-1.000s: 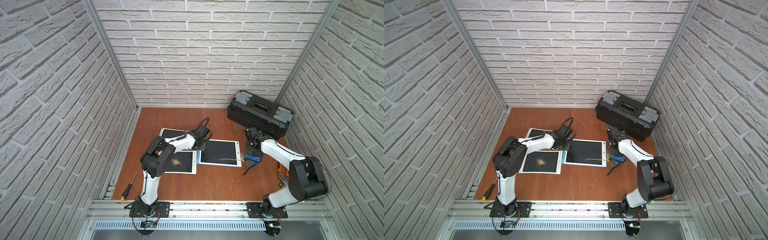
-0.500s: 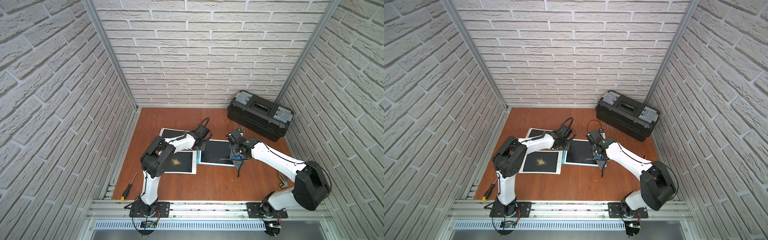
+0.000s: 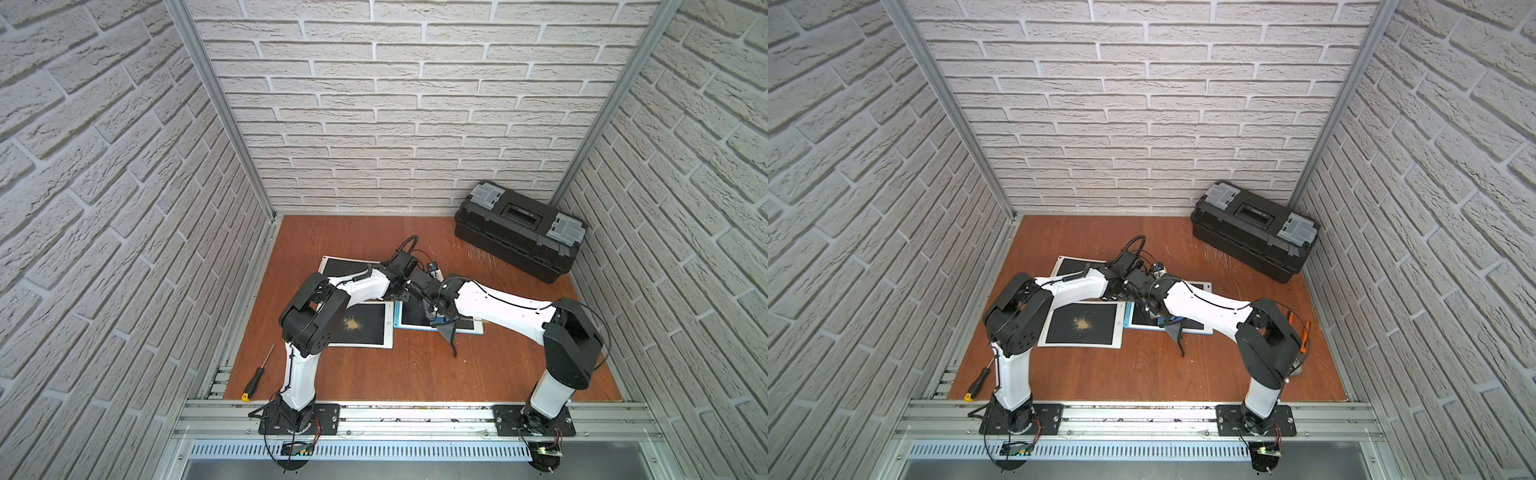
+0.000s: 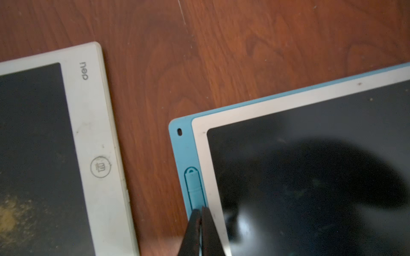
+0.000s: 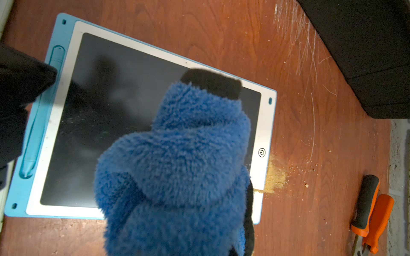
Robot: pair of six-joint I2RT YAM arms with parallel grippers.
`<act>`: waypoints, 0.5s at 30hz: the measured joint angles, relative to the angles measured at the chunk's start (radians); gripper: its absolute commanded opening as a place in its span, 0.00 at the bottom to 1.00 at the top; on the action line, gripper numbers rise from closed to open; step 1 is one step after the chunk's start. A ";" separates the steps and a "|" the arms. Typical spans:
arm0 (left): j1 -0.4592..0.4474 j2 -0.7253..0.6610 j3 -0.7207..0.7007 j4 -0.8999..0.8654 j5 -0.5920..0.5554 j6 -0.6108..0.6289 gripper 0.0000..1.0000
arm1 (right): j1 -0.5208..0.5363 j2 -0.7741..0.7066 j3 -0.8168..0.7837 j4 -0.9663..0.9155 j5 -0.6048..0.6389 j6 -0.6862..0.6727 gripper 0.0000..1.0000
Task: Wipe the drawing tablet
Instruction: Wipe the dirt from the drawing tablet.
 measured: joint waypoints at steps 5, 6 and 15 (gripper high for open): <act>0.007 -0.006 -0.010 0.014 0.012 0.000 0.07 | 0.021 0.086 0.013 -0.003 0.000 0.038 0.02; 0.010 -0.007 -0.012 0.016 0.015 0.000 0.07 | 0.021 0.095 0.013 0.001 -0.002 0.044 0.02; 0.016 -0.008 -0.013 0.017 0.032 0.000 0.07 | 0.010 0.117 -0.063 0.027 0.020 0.085 0.02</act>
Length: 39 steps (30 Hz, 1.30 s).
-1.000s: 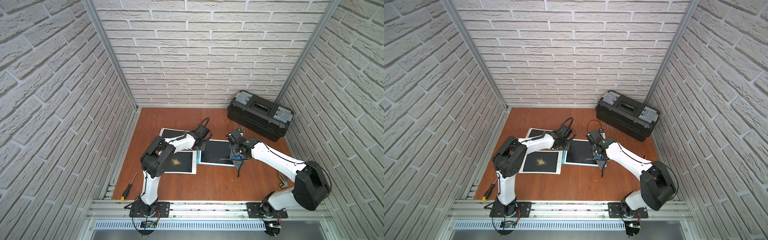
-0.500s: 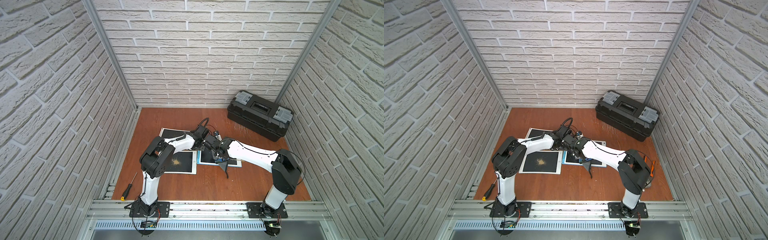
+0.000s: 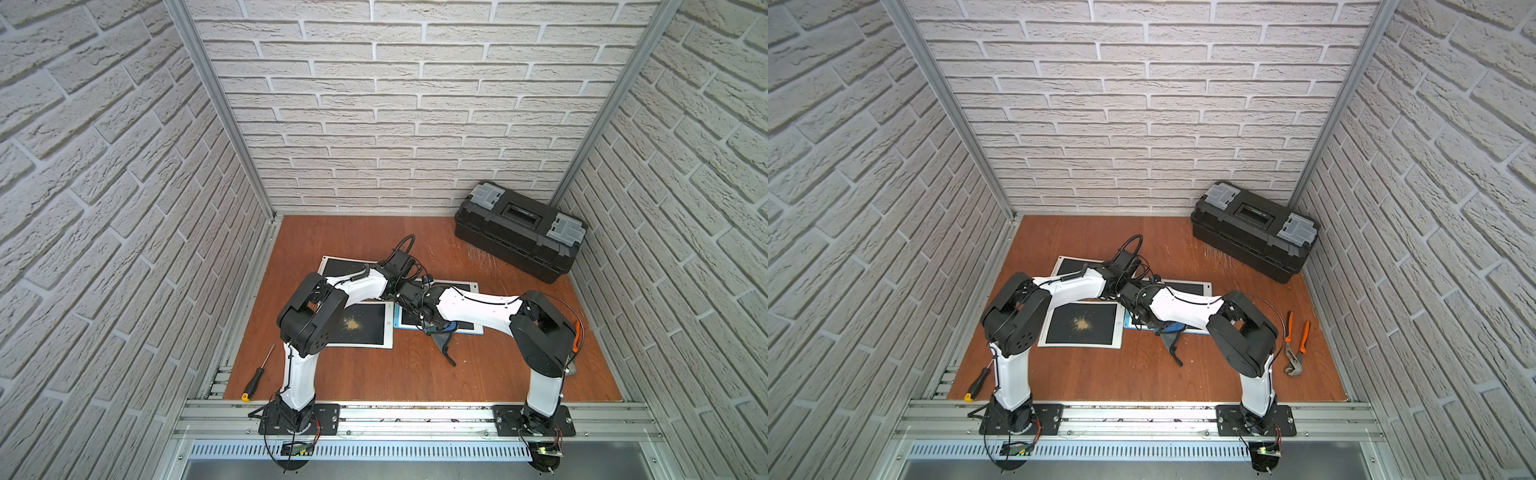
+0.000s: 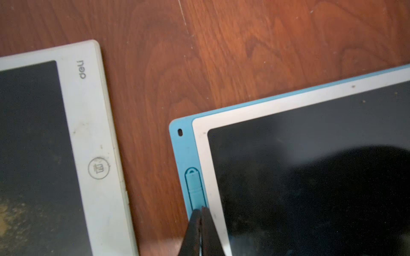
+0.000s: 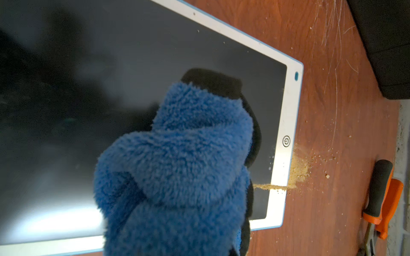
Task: Wipe the drawing tablet
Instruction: Wipe the dirt from the drawing tablet, then place the cleaning item at the center of the board.
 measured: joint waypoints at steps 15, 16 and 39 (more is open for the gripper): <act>0.000 0.001 0.001 -0.001 0.002 0.000 0.07 | -0.179 -0.185 -0.298 0.097 0.019 -0.002 0.02; 0.000 0.001 0.001 -0.002 0.002 0.000 0.07 | -0.196 -0.201 -0.315 0.106 0.012 -0.005 0.02; 0.001 -0.018 -0.032 0.035 0.001 0.000 0.07 | -0.453 -0.233 -0.195 -0.230 0.135 0.164 0.03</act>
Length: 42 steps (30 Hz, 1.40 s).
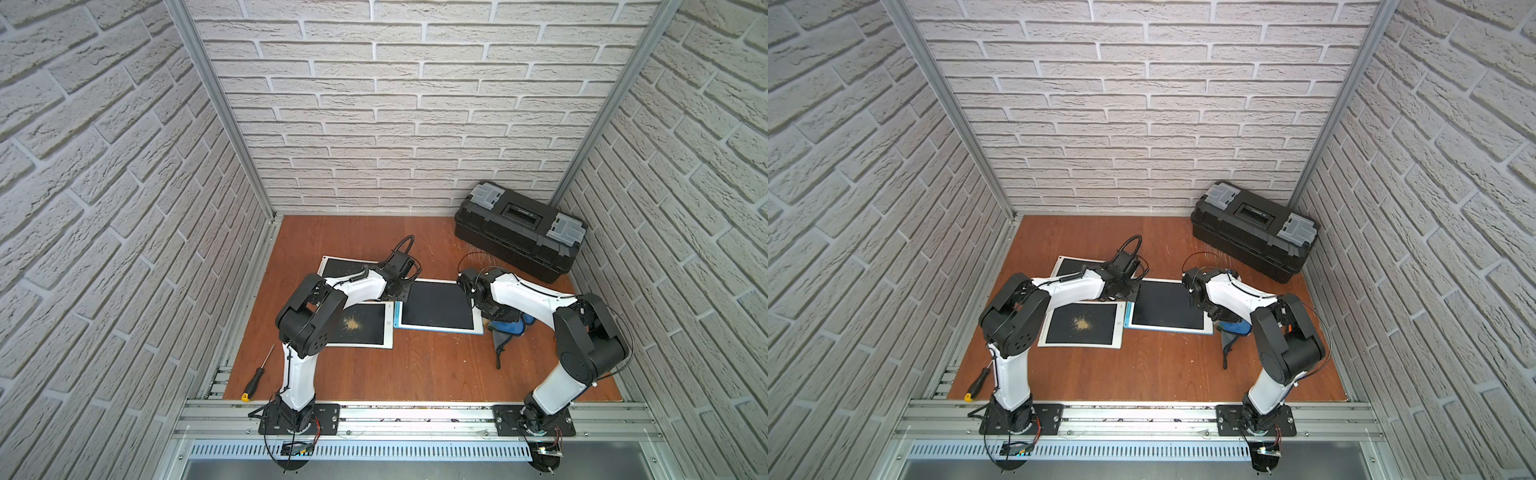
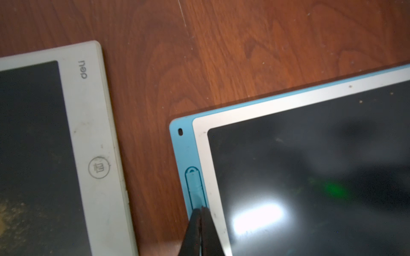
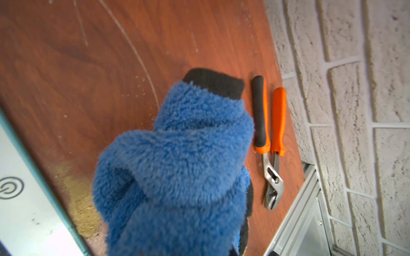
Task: Wipe the drawing tablet
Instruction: Place the cleaning item at the center of the board.
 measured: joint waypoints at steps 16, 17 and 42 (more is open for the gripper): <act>0.076 -0.154 -0.178 -0.010 0.156 -0.005 0.53 | -0.042 -0.066 0.015 0.064 -0.013 -0.140 0.97; 0.092 -0.173 -0.199 -0.010 0.181 -0.009 0.53 | -0.042 -0.079 0.012 0.070 -0.020 -0.156 0.97; 0.053 -0.296 -0.248 0.043 0.431 -0.135 0.52 | -0.095 -0.363 -0.050 0.262 -0.403 -0.413 1.00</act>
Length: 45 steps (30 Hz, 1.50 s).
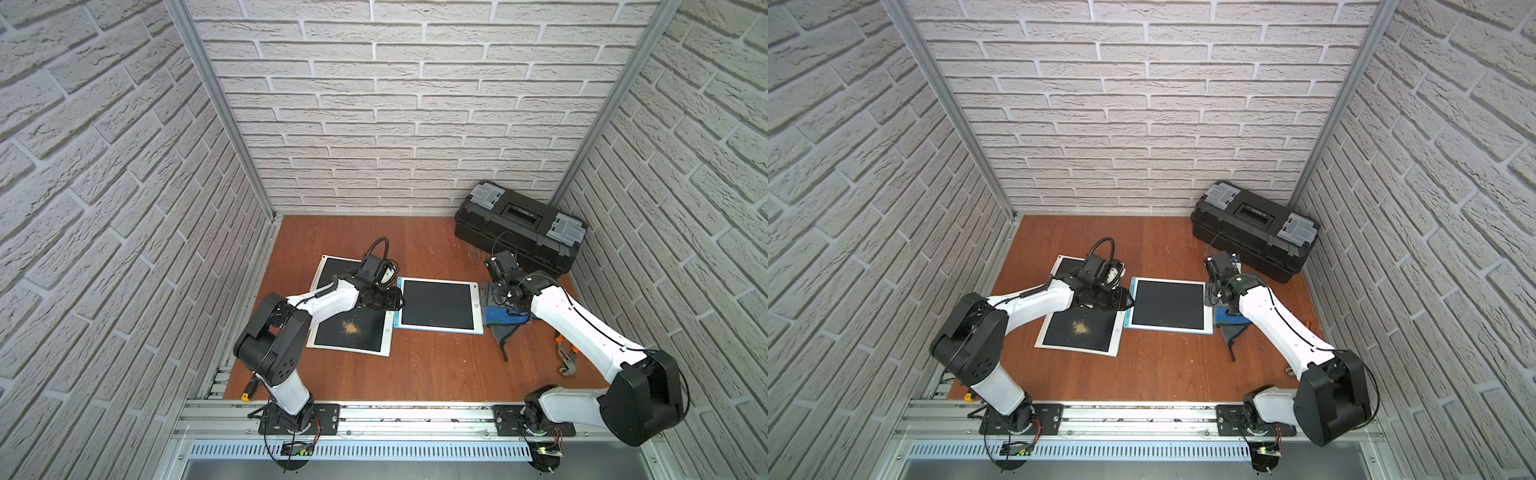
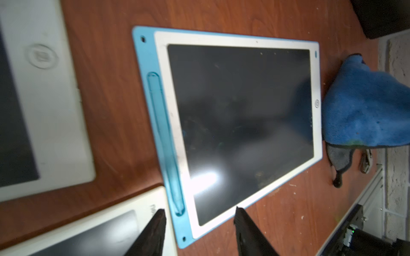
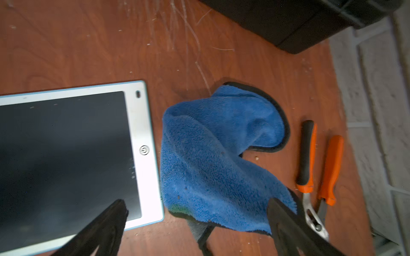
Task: Wipe the drawing tablet
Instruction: Place the cleaning item at the center of the board, then move the drawing tablet to the center of the board.
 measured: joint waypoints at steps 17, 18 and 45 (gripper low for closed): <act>-0.114 -0.227 -0.240 -0.029 -0.071 -0.122 0.52 | -0.195 -0.138 -0.208 0.138 -0.289 0.050 0.93; -0.118 -0.228 -0.239 -0.029 -0.074 -0.124 0.51 | -0.196 -0.175 -0.214 0.134 -0.258 0.054 0.91; -0.143 -0.129 -0.235 0.034 -0.046 -0.161 0.57 | -0.183 -0.126 -0.245 0.253 -0.615 -0.078 0.48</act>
